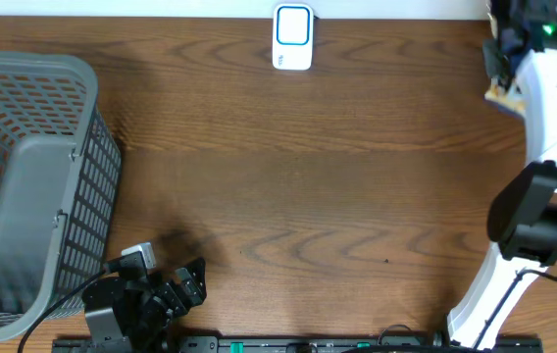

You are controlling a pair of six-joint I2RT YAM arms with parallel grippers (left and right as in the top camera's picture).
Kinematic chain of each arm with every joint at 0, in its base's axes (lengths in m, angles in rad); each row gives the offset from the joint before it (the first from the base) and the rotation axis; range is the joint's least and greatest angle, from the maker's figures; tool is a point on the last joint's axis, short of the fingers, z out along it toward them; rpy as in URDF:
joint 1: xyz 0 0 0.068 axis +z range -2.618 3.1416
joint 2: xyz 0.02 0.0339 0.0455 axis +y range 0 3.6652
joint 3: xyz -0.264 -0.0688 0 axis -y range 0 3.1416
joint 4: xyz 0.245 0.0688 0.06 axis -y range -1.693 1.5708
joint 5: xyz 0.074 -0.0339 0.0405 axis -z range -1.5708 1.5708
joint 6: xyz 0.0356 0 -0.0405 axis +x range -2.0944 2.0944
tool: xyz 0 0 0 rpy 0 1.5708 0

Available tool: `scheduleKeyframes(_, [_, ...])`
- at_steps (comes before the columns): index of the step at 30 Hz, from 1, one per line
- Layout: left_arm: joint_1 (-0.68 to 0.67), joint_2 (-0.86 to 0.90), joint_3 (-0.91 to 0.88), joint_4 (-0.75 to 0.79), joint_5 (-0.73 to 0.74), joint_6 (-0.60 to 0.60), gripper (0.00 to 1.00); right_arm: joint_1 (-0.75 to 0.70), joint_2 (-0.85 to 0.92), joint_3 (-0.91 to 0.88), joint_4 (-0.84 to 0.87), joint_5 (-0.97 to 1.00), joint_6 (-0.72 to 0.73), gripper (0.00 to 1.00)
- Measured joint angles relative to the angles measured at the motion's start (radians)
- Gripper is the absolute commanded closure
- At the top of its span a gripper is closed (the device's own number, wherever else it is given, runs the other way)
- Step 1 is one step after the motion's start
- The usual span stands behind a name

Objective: Scan the item barcode
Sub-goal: 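Carry the yellow bag right and release it at the table edge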

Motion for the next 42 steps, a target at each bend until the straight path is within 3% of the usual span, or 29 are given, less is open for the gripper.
scheduleKeyframes(7, [0.0, 0.0, 0.0, 0.0, 0.0, 0.0, 0.02, -0.105, 0.004, -0.242, 0.134, -0.08, 0.13, 0.99])
scheduleKeyframes(13, [0.0, 0.0, 0.0, 0.0, 0.0, 0.0, 0.02, -0.148, 0.004, -0.388, 0.225, -0.057, 0.112, 0.98])
scheduleKeyframes(24, [0.0, 0.0, 0.0, 0.0, 0.0, 0.0, 0.02, -0.237, 0.004, -0.408, 0.255, -0.008, 0.069, 0.97])
scheduleKeyframes(26, [0.0, 0.0, 0.0, 0.0, 0.0, 0.0, 0.01, -0.249, 0.004, -0.408, 0.254, 0.002, 0.069, 0.87])
scheduleKeyframes(29, [0.0, 0.0, 0.0, 0.0, 0.0, 0.0, 0.02, -0.254, 0.004, -0.408, 0.248, 0.002, 0.069, 0.39])
scheduleKeyframes(30, [0.0, 0.0, 0.0, 0.0, 0.0, 0.0, 0.02, -0.253, 0.004, -0.408, 0.246, -0.009, 0.066, 0.16])
scheduleKeyframes(31, [0.0, 0.0, 0.0, 0.0, 0.0, 0.0, 0.02, -0.249, 0.003, -0.407, 0.245, -0.019, 0.066, 0.01])
scheduleKeyframes(36, [0.0, 0.0, 0.0, 0.0, 0.0, 0.0, 0.02, -0.231, -0.037, -0.401, 0.238, -0.087, 0.064, 0.01])
scheduleKeyframes(42, [0.0, 0.0, 0.0, 0.0, 0.0, 0.0, 0.02, -0.183, -0.244, -0.352, 0.254, -0.183, 0.145, 0.01])
